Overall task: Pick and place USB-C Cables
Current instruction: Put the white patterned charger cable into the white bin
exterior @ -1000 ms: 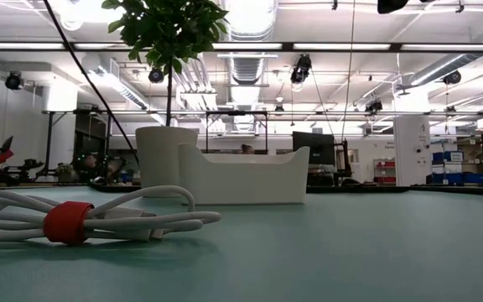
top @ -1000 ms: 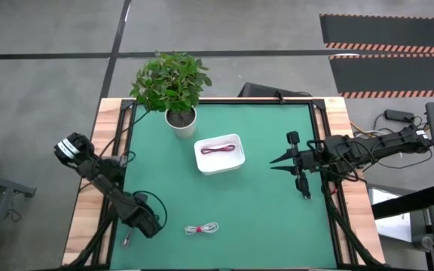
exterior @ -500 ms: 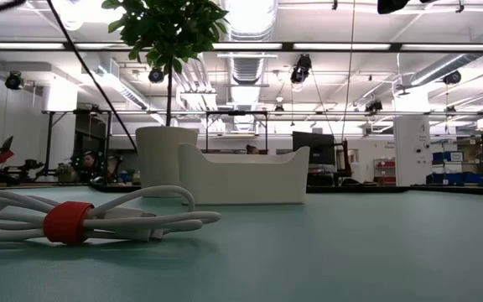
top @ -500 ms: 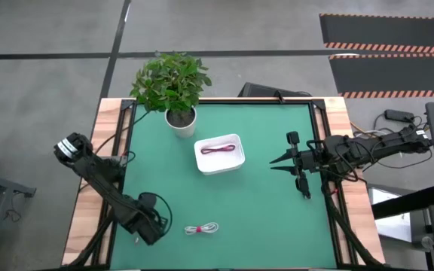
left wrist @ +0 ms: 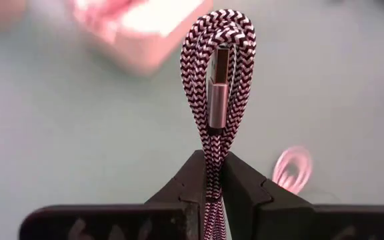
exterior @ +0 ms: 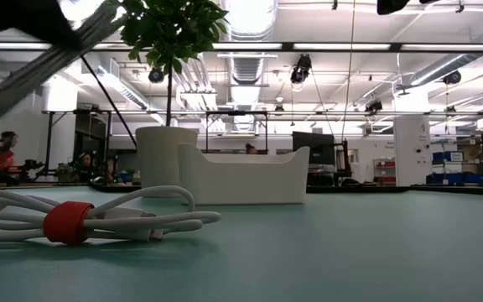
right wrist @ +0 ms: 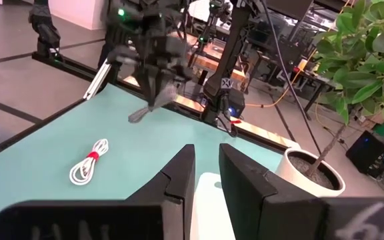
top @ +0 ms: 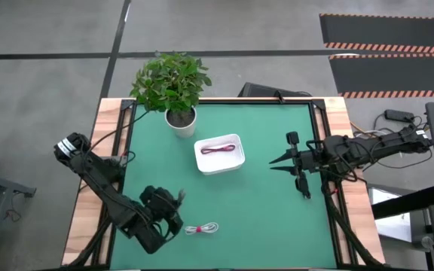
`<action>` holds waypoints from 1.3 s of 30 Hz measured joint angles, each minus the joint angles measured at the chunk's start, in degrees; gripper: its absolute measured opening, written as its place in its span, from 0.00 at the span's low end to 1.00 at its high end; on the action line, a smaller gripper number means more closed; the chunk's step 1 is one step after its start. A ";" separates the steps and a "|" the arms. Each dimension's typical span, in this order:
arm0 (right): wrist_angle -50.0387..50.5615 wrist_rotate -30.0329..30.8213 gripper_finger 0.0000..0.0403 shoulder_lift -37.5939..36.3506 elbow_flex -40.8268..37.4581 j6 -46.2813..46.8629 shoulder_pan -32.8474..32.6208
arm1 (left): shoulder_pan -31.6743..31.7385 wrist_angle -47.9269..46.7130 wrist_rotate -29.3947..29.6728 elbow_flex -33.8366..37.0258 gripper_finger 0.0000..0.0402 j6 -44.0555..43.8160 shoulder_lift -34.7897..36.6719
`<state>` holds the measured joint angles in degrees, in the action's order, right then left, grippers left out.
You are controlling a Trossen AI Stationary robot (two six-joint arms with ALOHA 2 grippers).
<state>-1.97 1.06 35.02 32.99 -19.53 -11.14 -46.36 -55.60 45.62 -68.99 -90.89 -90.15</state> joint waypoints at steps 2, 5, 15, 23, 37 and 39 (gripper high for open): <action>-0.23 0.02 0.15 0.40 0.01 0.00 0.02 | 0.39 3.07 5.05 -0.53 0.04 5.19 0.00; -0.49 0.00 0.15 0.80 0.01 -0.05 0.00 | 1.74 9.91 8.41 -0.75 0.04 15.02 0.04; -3.83 -2.85 0.15 1.71 -0.55 -0.57 0.02 | 8.39 41.80 7.67 -0.75 0.04 58.41 0.04; -12.89 -6.03 0.15 5.11 -2.24 -0.59 0.02 | 12.12 67.39 2.50 2.86 0.04 86.66 -0.57; -29.84 -5.55 0.15 21.16 -4.50 7.07 0.02 | 18.30 75.74 -2.11 9.57 0.04 88.28 -0.59; -31.00 -5.53 0.15 22.84 -4.49 9.87 0.02 | 18.67 76.52 -2.12 9.80 0.04 88.27 -0.59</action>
<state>-32.97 -4.47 57.86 28.49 -9.66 -11.11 -27.69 20.91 43.50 -59.19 -2.61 -90.74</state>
